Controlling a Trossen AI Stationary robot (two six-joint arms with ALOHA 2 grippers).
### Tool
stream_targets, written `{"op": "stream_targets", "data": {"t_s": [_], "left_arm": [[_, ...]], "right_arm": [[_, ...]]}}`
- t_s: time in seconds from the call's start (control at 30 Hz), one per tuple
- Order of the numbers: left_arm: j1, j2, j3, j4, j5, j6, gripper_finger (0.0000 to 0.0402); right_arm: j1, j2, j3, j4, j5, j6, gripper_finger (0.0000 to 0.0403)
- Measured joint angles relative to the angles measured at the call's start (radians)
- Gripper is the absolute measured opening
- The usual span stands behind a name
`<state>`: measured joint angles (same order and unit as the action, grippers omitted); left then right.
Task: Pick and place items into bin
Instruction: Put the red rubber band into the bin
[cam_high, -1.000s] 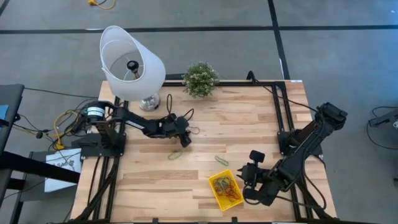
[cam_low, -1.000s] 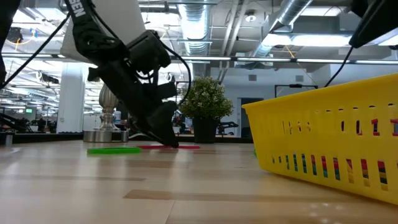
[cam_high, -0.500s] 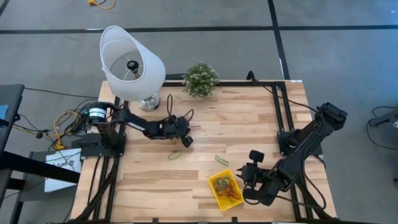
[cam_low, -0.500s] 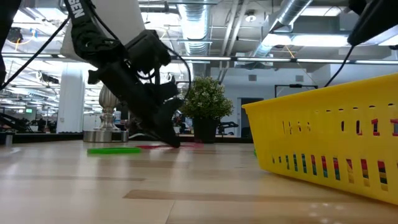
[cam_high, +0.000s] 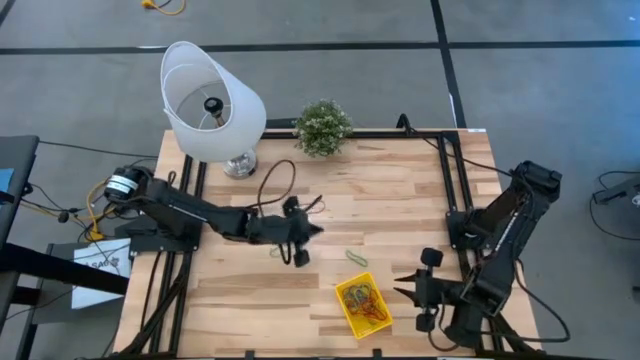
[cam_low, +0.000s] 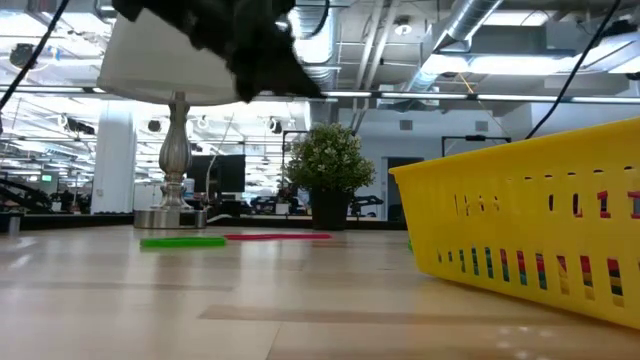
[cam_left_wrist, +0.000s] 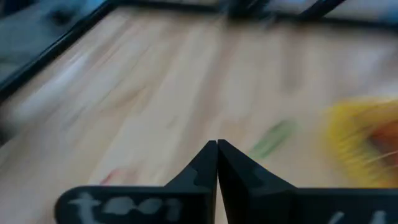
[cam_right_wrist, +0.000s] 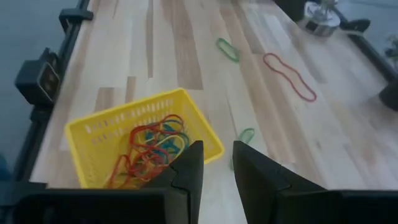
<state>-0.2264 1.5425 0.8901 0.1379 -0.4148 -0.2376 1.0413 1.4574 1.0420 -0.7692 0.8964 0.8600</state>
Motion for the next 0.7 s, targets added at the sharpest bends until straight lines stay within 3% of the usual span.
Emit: {"op": "stream_targets", "data": {"t_s": [0.07,0.23,0.4,0.5,0.7], "left_arm": [[0.007,0.0,0.029,-0.171,-0.085,-0.044,0.0007],[0.109,-0.001,0.017,-0.435,-0.095,-0.221,0.0062],[0.224,-0.001,-0.084,-0.336,0.137,-0.323,0.0139],[0.253,-0.001,-0.15,-0.199,0.145,-0.296,0.0169],[0.288,-0.002,-0.205,-0.174,0.122,-0.256,0.0181]], "right_arm": [[0.007,0.002,0.0,0.0,0.0,0.048,0.0082],[0.004,0.003,0.0,0.008,0.0,0.082,0.0082],[-0.007,0.003,0.0,0.015,0.0,0.076,0.0082],[-0.017,0.003,0.0,0.025,0.0,0.076,0.0082],[-0.023,0.003,0.0,0.025,-0.001,0.075,0.0082]]}}
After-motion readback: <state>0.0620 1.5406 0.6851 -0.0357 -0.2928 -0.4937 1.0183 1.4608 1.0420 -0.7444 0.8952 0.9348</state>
